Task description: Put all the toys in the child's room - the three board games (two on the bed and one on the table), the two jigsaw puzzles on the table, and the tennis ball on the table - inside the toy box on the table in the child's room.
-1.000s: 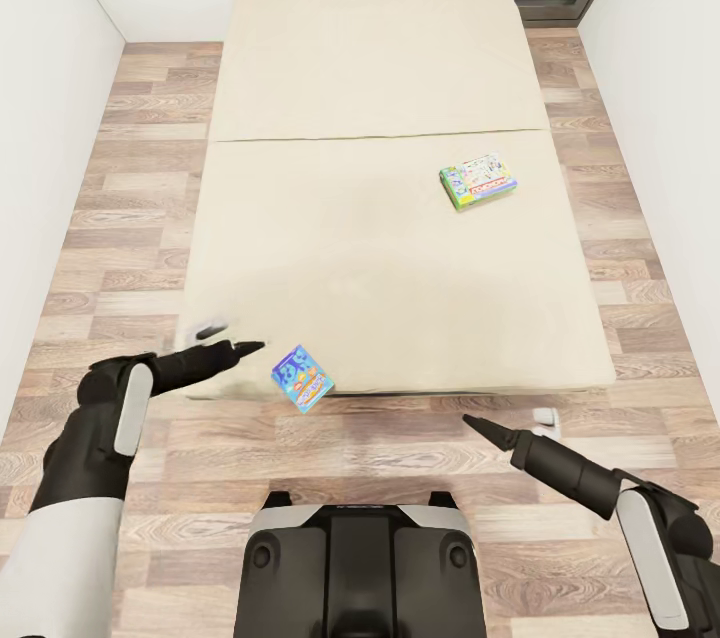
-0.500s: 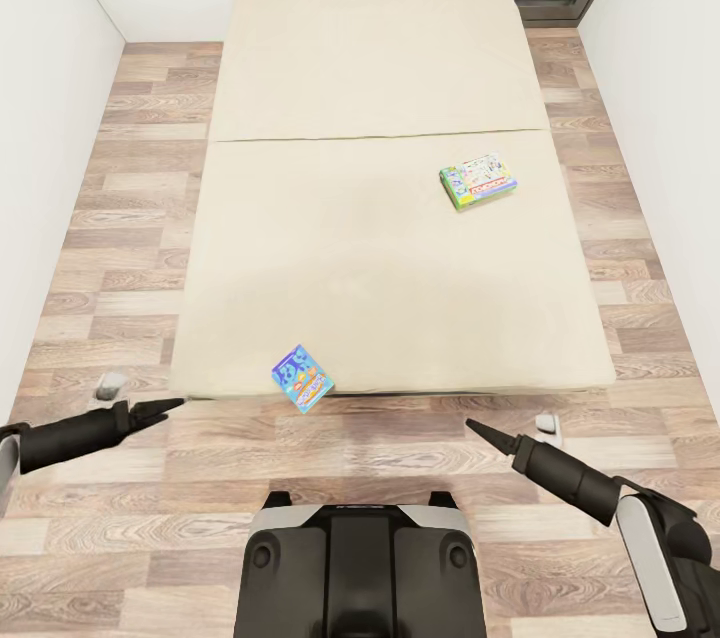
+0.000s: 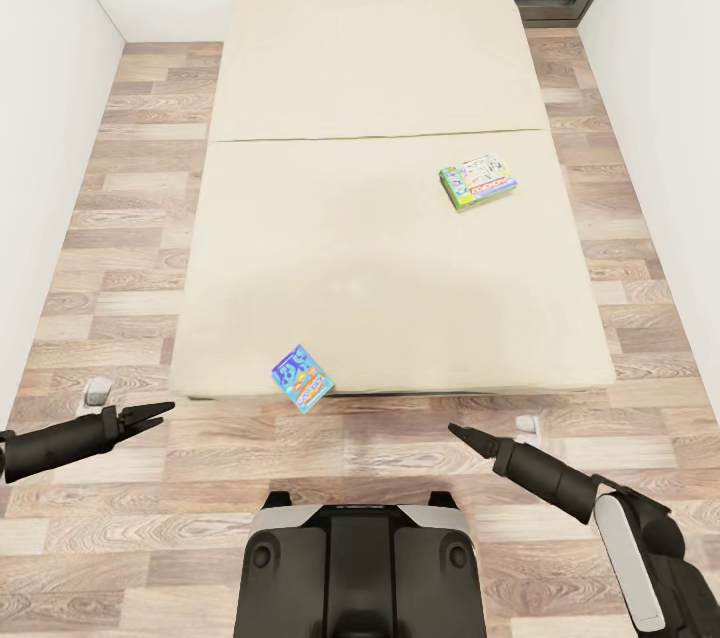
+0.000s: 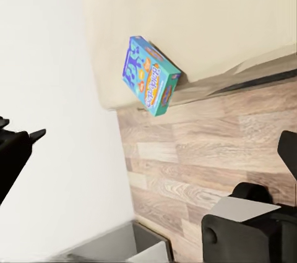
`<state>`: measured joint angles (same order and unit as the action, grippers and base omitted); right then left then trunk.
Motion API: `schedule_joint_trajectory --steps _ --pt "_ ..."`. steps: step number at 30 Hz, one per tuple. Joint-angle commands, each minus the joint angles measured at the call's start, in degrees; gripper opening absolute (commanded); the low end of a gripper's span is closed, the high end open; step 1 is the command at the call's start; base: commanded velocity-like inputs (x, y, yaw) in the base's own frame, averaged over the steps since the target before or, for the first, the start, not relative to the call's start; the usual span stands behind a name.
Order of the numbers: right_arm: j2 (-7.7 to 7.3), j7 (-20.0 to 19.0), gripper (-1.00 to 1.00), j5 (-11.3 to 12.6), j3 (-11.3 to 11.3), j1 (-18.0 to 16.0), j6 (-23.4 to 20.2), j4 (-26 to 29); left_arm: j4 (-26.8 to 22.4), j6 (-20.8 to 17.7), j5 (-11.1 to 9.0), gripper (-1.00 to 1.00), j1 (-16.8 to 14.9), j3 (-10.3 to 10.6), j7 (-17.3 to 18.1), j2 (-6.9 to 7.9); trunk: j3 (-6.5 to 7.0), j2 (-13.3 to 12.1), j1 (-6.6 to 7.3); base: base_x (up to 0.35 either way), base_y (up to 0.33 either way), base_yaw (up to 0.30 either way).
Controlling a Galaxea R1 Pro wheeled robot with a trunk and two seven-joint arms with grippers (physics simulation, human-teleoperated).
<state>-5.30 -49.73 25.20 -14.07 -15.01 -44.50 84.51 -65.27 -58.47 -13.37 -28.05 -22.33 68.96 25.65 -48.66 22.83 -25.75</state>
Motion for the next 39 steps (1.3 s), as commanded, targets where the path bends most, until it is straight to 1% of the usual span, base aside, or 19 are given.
schedule_joint_trajectory --steps 1,3,4,6,7,10,14,20,24,28,29,32,34,39 --pt "0.02 0.4 1.0 0.0 0.9 0.0 0.5 -0.2 0.0 -0.3 0.0 1.0 0.0 0.0 0.5 0.01 -0.06 0.1 -0.03 0.0 0.0 0.0" --pt "0.09 1.8 1.0 -0.4 3.1 -0.2 1.8 -1.2 0.0 -0.3 -0.1 1.0 0.0 0.2 1.3 0.01 -0.06 0.1 -0.03 0.0 0.0 0.0" --pt "0.13 3.7 1.0 -0.7 5.3 -0.5 3.0 -2.7 0.0 -0.3 0.0 1.0 0.0 0.3 2.0 0.0 -0.06 0.1 -0.03 0.0 0.0 0.0" --pt "0.2 5.6 1.0 -0.7 7.1 -0.8 4.0 -4.4 0.0 -0.3 0.0 1.0 0.0 0.4 2.6 -0.03 -0.06 0.1 -0.03 0.0 0.0 0.0" --pt "0.28 7.1 1.0 -0.8 8.4 -1.4 4.8 -6.0 0.0 -0.3 0.0 1.0 0.0 0.4 3.0 -0.06 -0.06 0.1 -0.03 0.0 0.0 0.0" --pt "0.7 8.8 1.0 -0.8 9.8 -2.5 6.1 -8.3 -0.1 -0.3 0.0 1.0 0.0 0.6 3.5 -0.18 -0.06 0.1 -0.03 0.0 0.0 0.0" --pt "1.07 9.5 1.0 -0.8 10.5 -3.2 6.8 -9.8 -0.1 -0.3 0.0 1.0 0.0 0.6 3.6 -0.34 -0.06 0.1 -0.03 0.0 0.0 0.0" --pt "1.34 9.9 1.0 -0.9 10.8 -3.6 8.0 -11.8 -0.1 -0.2 0.0 1.0 0.0 0.6 3.7 -0.36 -0.06 0.1 -0.03 0.0 0.011 0.0" --pt "1.62 10.3 1.0 -0.9 10.9 -3.8 8.8 -12.7 -0.1 -0.2 0.0 1.0 0.0 0.6 3.8 -0.36 -0.06 0.1 -0.03 0.0 0.142 0.0" --pt "3.35 10.3 1.0 -1.0 11.0 -4.8 9.0 -13.5 -0.1 -0.2 -0.1 1.0 0.0 0.6 3.8 -0.38 -0.06 0.1 -0.03 0.0 0.12 0.0" --pt "4.04 10.1 1.0 -1.2 11.0 -5.4 9.0 -14.1 -0.1 -0.2 -0.1 1.0 0.0 0.6 3.8 -0.39 -0.06 0.1 -0.03 0.0 0.053 0.0" --pt "4.78 10.0 1.0 -1.4 11.1 -6.1 9.1 -15.3 -0.1 -0.2 -0.1 1.0 0.0 0.6 3.8 -0.41 -0.06 0.1 -0.03 0.0 0.036 0.0" --pt "5.04 9.9 1.0 -1.5 11.1 -6.3 9.0 -15.7 -0.1 -0.2 -0.1 1.0 0.0 0.6 3.8 -0.42 -0.06 0.1 -0.03 0.0 0.097 0.0" --pt "5.14 9.7 1.0 -1.3 11.1 -6.6 8.9 -16.0 -0.1 -0.2 -0.1 1.0 0.0 0.6 3.9 -0.42 -0.06 0.1 -0.03 0.0 0.154 0.0"
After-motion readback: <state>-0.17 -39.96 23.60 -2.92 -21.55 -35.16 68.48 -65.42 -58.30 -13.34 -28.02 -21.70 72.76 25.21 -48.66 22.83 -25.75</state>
